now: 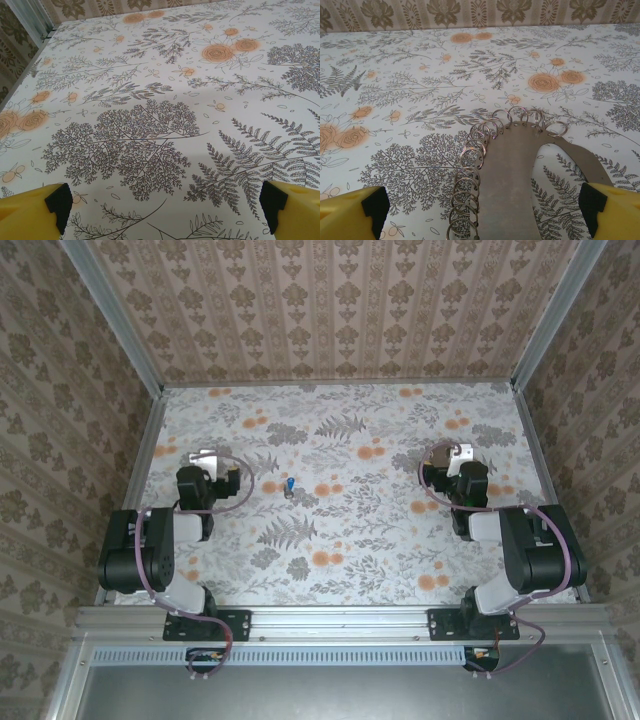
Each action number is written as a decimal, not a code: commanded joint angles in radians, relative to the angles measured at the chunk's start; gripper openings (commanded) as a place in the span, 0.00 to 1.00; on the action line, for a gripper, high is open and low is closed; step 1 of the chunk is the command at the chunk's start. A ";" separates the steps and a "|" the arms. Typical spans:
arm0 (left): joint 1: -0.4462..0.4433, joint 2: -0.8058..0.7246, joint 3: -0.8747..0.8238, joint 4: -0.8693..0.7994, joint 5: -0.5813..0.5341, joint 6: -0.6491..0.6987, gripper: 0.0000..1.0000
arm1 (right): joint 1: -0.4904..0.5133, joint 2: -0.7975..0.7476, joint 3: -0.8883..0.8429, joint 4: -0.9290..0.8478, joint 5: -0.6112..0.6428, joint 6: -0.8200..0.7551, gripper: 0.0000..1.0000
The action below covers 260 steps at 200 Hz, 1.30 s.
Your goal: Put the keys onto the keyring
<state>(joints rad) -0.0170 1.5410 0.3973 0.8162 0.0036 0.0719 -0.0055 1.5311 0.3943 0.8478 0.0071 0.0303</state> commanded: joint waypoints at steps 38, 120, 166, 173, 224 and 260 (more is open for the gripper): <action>-0.034 -0.051 0.004 0.017 -0.102 -0.004 1.00 | -0.032 -0.207 0.123 -0.372 0.056 0.100 1.00; -0.097 -0.406 0.492 -1.023 -0.104 -0.282 1.00 | -0.120 -0.332 0.434 -1.102 0.118 0.421 1.00; -0.058 -0.296 0.510 -1.096 0.107 -0.265 1.00 | -0.167 -0.134 0.610 -1.327 0.020 0.357 0.86; -0.060 -0.293 0.507 -1.082 0.108 -0.289 1.00 | -0.162 -0.086 0.630 -1.352 0.043 0.343 0.84; -0.064 -0.231 0.597 -1.224 0.143 -0.272 1.00 | -0.161 0.143 0.739 -1.464 0.047 0.287 0.60; -0.075 -0.253 0.519 -1.205 0.120 -0.244 1.00 | -0.142 0.178 0.745 -1.493 -0.025 0.243 0.56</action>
<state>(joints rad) -0.0784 1.3071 0.9524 -0.3523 0.1242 -0.1902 -0.1661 1.6958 1.1011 -0.5720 0.0402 0.3183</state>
